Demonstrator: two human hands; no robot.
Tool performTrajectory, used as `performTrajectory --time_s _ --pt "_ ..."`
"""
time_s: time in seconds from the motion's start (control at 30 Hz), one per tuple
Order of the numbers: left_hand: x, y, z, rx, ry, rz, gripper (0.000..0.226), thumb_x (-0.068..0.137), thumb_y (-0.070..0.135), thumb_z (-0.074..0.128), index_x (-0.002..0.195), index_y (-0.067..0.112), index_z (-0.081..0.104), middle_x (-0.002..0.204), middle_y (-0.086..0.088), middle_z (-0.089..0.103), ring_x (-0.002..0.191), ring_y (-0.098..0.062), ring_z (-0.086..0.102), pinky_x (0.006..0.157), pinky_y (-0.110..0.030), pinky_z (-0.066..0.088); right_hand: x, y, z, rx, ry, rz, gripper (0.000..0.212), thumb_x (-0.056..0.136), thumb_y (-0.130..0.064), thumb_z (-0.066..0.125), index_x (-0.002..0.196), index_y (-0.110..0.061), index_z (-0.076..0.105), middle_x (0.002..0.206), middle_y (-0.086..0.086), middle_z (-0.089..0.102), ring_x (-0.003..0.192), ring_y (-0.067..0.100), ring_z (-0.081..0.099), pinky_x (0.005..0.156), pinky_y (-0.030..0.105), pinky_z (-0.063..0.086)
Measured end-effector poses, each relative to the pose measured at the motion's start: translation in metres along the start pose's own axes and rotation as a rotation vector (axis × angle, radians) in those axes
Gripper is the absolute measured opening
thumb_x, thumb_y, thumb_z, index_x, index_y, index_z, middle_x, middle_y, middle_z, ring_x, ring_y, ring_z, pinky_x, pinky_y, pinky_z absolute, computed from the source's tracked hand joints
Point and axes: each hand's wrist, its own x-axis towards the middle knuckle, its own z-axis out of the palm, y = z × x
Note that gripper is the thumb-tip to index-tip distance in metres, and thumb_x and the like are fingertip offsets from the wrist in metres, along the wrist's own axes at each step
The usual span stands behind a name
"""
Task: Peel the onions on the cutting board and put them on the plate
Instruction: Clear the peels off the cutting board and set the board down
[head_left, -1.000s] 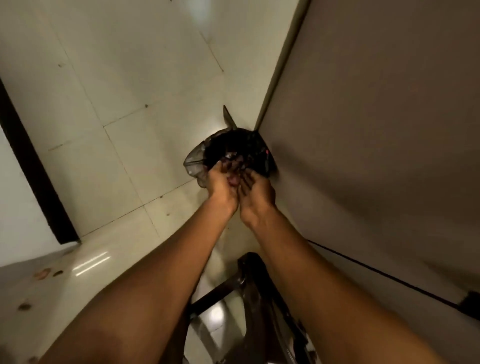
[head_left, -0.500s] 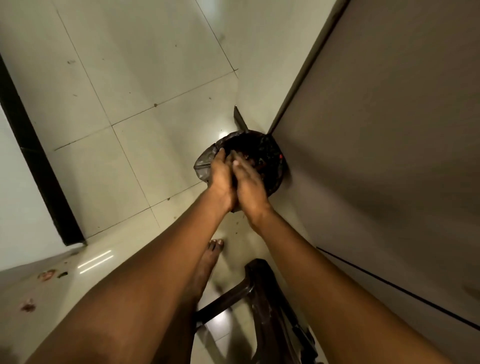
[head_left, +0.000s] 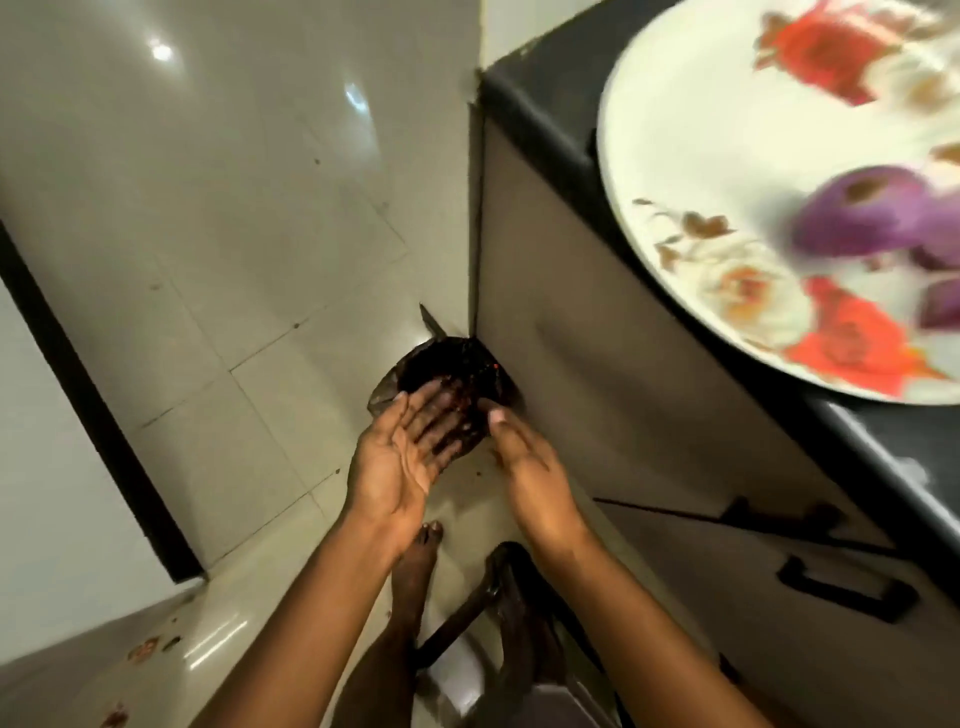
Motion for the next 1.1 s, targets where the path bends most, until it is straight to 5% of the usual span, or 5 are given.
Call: performTrajectory --time_s 0.23,0.4,0.53,0.87,1.1 --pt "-0.153 0.019 0.069 0.274 -0.170 0.041 0.042 0.112 0.032 0.039 0.137 0.009 0.065 0.134 -0.015 0.071 0.132 -0.035 0.063 0.119 -0.055 0.042 -0.176 -0.080 -0.056 0.028 -0.005 -0.107 0.030 0.110 -0.023 0.050 0.134 -0.023 0.069 0.129 -0.014 0.072 0.127 0.001 0.062 0.114 0.032 0.046" --pt "-0.249 0.026 0.118 0.480 -0.313 0.133 0.040 0.112 0.026 0.038 0.134 0.008 0.066 0.128 -0.014 0.074 0.125 -0.032 0.068 0.115 -0.056 0.046 -0.275 -0.119 -0.110 -0.055 0.110 -0.232 0.028 0.109 -0.021 0.053 0.130 -0.023 0.071 0.126 -0.015 0.073 0.124 -0.001 0.063 0.108 0.026 0.048" --pt "-0.306 0.015 0.165 0.600 -0.463 0.185 0.036 0.111 0.023 0.041 0.128 0.009 0.070 0.124 -0.013 0.076 0.122 -0.030 0.070 0.113 -0.056 0.047 -0.346 -0.136 -0.157 -0.080 0.269 -0.323 0.028 0.108 -0.024 0.056 0.131 -0.027 0.070 0.130 -0.016 0.071 0.128 0.001 0.060 0.111 0.032 0.046" --pt "-0.384 -0.057 0.285 0.805 -0.798 0.208 0.028 0.109 0.018 0.049 0.128 0.015 0.070 0.127 -0.007 0.075 0.121 -0.029 0.070 0.103 -0.049 0.053 -0.463 -0.136 -0.274 -0.062 0.801 -0.454 0.028 0.105 -0.024 0.061 0.133 -0.026 0.069 0.128 -0.013 0.070 0.121 -0.002 0.063 0.102 0.019 0.052" --pt "-0.396 -0.144 0.331 1.129 -0.947 0.164 0.032 0.106 0.025 0.059 0.138 0.028 0.064 0.136 0.007 0.067 0.127 -0.014 0.063 0.107 -0.043 0.053 -0.506 -0.070 -0.372 -0.095 1.146 -0.181 0.037 0.104 -0.038 0.061 0.141 -0.033 0.059 0.147 -0.011 0.058 0.135 0.010 0.053 0.101 0.025 0.049"
